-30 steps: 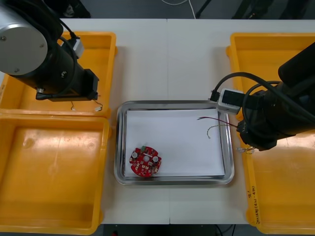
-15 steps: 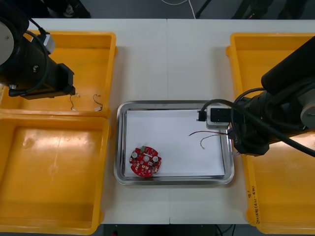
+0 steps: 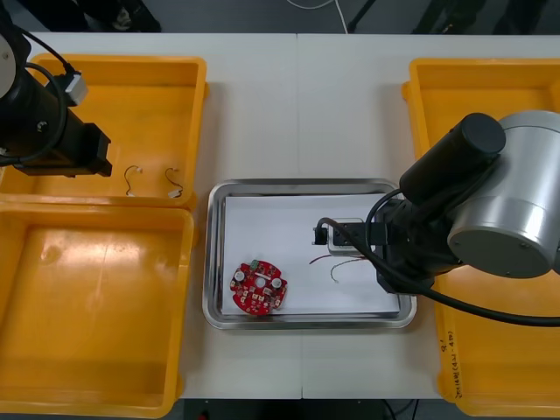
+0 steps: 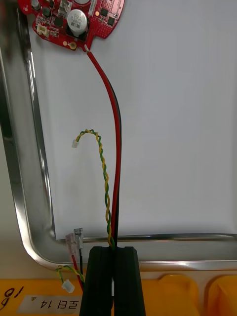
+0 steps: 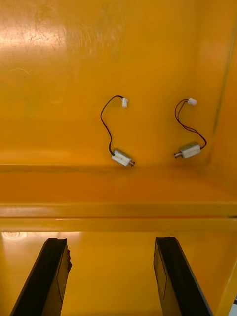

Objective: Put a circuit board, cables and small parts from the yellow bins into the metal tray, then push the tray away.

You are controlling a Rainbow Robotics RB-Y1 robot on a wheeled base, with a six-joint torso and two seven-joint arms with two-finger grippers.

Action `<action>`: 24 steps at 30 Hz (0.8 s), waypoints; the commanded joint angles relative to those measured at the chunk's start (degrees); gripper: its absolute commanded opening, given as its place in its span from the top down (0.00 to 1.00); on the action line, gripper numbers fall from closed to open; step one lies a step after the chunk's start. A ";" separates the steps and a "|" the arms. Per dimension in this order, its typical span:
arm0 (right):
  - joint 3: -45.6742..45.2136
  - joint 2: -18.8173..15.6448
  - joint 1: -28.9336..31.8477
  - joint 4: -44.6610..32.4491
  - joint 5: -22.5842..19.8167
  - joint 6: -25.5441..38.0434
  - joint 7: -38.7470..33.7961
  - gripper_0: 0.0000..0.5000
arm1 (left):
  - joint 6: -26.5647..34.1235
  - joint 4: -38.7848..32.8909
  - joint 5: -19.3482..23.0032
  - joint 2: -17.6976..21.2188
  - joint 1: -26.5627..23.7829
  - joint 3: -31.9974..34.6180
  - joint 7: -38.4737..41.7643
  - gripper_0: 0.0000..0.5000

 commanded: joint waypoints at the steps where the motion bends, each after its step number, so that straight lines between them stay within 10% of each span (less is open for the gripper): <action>1: 5.03 1.51 -1.79 -0.07 4.75 -0.54 2.11 1.00 | -3.82 2.51 -0.99 2.03 -1.21 0.44 -3.53 0.00; 24: 13.38 3.79 -1.36 8.54 8.79 -10.12 2.29 1.00 | -21.22 16.04 -2.66 0.80 -6.48 -9.31 -5.20 0.00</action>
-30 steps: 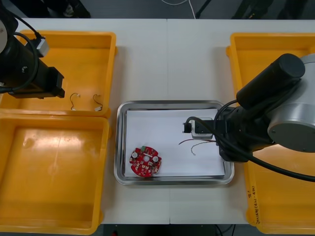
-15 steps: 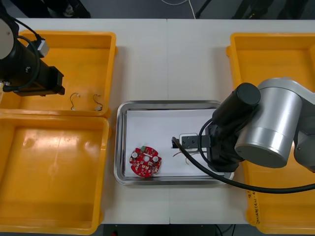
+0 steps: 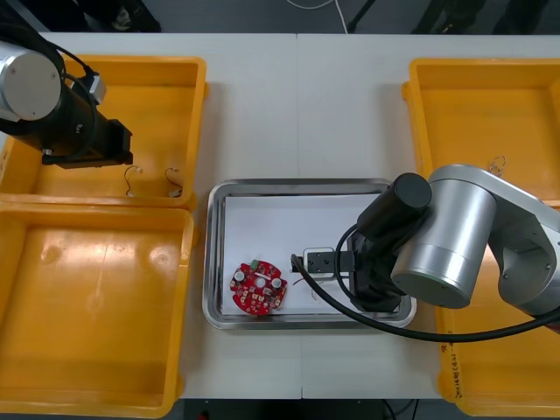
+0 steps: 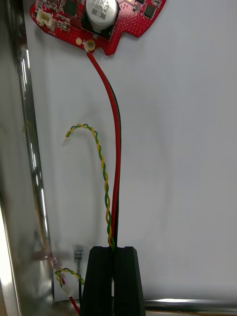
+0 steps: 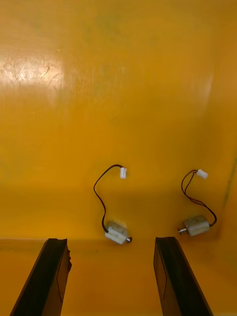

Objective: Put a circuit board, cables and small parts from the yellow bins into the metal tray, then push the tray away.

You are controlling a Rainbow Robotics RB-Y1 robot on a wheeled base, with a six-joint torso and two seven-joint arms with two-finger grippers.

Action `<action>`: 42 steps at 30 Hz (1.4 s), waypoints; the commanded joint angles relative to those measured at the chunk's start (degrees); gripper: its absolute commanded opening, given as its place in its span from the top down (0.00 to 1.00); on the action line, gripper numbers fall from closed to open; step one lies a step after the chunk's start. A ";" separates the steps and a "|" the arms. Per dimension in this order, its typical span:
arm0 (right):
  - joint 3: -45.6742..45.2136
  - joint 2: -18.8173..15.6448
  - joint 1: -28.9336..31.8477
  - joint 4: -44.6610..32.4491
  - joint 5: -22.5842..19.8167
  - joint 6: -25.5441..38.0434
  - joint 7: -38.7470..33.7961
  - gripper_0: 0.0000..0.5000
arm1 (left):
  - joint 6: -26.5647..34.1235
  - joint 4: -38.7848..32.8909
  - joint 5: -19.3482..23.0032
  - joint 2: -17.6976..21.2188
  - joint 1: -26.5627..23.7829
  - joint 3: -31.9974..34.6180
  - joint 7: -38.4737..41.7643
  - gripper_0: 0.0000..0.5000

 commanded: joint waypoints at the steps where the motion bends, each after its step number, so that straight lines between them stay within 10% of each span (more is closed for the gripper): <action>1: 1.99 0.77 -1.27 1.06 0.50 -1.67 2.08 1.00 | -2.98 1.98 -1.43 0.62 -3.45 -1.11 -5.27 0.00; 10: 3.22 0.86 -1.27 1.85 2.00 -2.99 1.81 1.00 | -4.38 4.26 -3.71 -1.66 -3.36 -1.20 -6.76 0.00; 14: 3.22 0.77 -1.27 1.85 2.00 -2.90 1.81 0.35 | -4.91 4.96 -3.80 -2.19 -3.36 -1.73 -7.03 0.00; 18: 3.22 0.77 -1.27 1.85 2.08 -2.99 1.64 0.00 | -6.75 5.49 -4.41 -2.37 -3.36 -3.93 -6.94 0.00; 42: -6.45 1.38 -2.33 -5.97 0.24 7.56 -0.65 0.00 | -13.96 14.10 -4.15 -4.74 -3.36 -6.03 -8.26 0.00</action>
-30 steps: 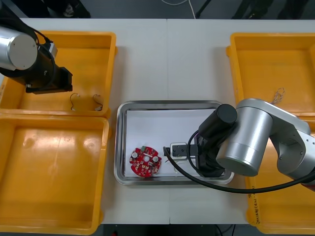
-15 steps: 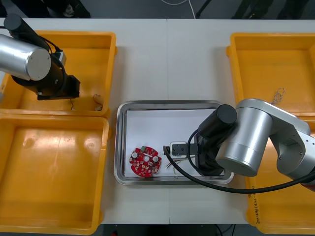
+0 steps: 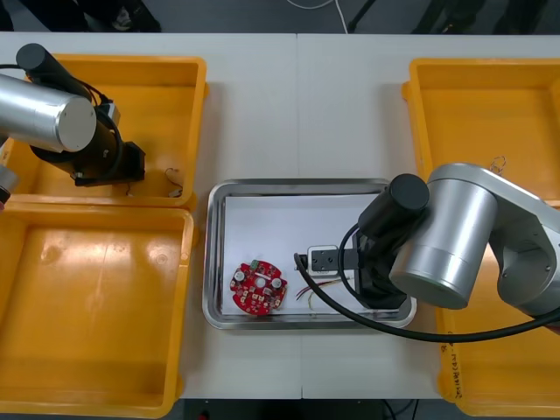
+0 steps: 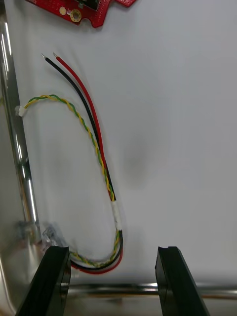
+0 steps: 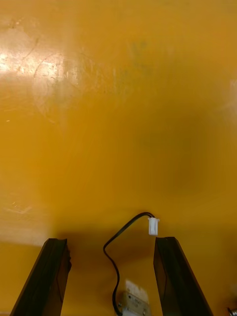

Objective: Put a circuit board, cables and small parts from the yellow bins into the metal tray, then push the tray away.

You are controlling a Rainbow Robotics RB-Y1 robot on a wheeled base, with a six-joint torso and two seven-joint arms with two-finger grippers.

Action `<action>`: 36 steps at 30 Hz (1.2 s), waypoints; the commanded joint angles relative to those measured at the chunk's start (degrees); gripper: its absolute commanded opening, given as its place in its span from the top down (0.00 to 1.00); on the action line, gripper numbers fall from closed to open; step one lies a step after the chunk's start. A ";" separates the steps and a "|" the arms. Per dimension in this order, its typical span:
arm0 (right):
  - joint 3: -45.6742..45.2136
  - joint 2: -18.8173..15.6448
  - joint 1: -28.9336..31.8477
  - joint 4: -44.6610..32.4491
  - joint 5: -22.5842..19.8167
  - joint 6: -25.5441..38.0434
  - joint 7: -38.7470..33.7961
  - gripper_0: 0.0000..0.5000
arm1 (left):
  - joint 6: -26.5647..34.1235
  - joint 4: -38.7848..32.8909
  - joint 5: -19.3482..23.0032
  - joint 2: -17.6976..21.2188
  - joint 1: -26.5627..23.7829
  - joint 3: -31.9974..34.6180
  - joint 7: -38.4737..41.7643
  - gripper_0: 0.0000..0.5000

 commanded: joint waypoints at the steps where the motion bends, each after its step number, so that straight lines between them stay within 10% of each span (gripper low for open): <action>1: -6.81 0.96 -2.48 -5.03 -3.14 5.03 -0.90 0.00 | -1.70 0.79 -0.37 -1.19 -2.60 -0.42 -8.12 0.00; 6: -14.19 1.05 -3.45 -5.46 -8.95 10.57 -2.92 0.00 | -1.61 0.79 -0.37 -1.19 -2.60 -0.42 -8.21 0.00; 8: -16.39 1.05 -3.71 -5.46 -10.44 12.41 -5.11 0.00 | -1.61 0.79 -0.37 -1.19 -2.60 -0.42 -8.38 0.32; 9: -18.67 1.05 -3.97 -5.46 -11.49 13.99 -7.14 0.00 | -1.61 0.79 -0.37 -1.19 -2.69 -0.42 -8.38 0.80; 10: -19.99 0.96 -4.24 -5.55 -11.85 14.96 -8.54 0.00 | -1.52 0.88 -0.37 -1.19 -2.60 -0.42 -8.38 1.00; 36: -41.79 -5.98 -9.42 7.63 -13.87 16.24 -21.37 0.00 | -3.46 0.79 -1.87 -1.19 -2.43 2.65 -10.40 1.00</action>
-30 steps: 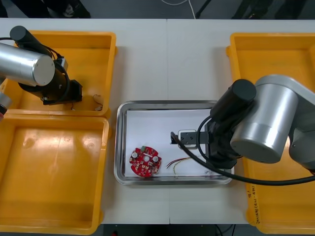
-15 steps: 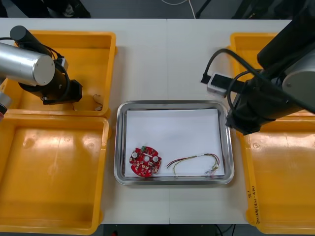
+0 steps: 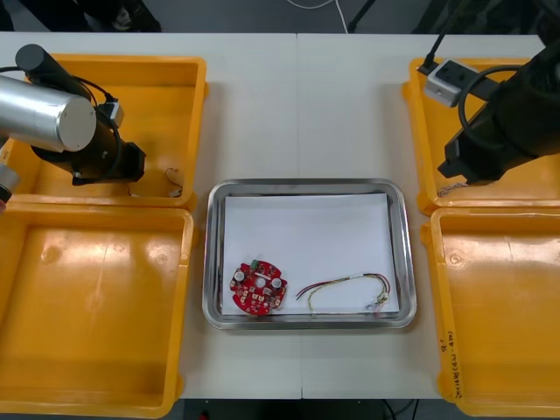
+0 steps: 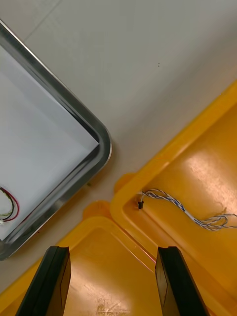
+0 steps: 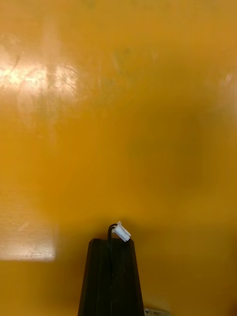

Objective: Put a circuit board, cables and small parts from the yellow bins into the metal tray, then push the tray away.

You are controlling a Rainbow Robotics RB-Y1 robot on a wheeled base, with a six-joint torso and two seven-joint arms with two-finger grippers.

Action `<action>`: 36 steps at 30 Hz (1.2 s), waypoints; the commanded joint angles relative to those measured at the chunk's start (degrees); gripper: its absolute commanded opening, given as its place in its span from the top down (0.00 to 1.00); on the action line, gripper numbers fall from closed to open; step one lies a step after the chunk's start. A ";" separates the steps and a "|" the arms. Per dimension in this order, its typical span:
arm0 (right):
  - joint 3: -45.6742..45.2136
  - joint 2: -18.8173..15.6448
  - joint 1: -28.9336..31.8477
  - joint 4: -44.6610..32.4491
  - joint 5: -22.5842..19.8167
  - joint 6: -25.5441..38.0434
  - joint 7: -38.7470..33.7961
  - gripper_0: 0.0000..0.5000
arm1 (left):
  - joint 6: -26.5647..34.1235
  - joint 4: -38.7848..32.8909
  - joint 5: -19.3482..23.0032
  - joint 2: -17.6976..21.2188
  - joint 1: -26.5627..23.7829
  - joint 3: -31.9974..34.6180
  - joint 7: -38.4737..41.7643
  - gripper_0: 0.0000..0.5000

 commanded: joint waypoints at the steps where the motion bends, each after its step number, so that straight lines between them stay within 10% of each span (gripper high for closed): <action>1: -4.87 -3.40 -3.27 4.63 0.16 0.24 -2.17 0.00 | -3.09 -0.29 -1.66 -0.85 -2.26 2.06 -4.89 1.00; 36: -13.92 -3.22 -7.92 30.82 13.44 0.24 -8.50 0.00 | -19.00 4.28 -7.02 -1.47 -2.62 1.97 -6.30 1.00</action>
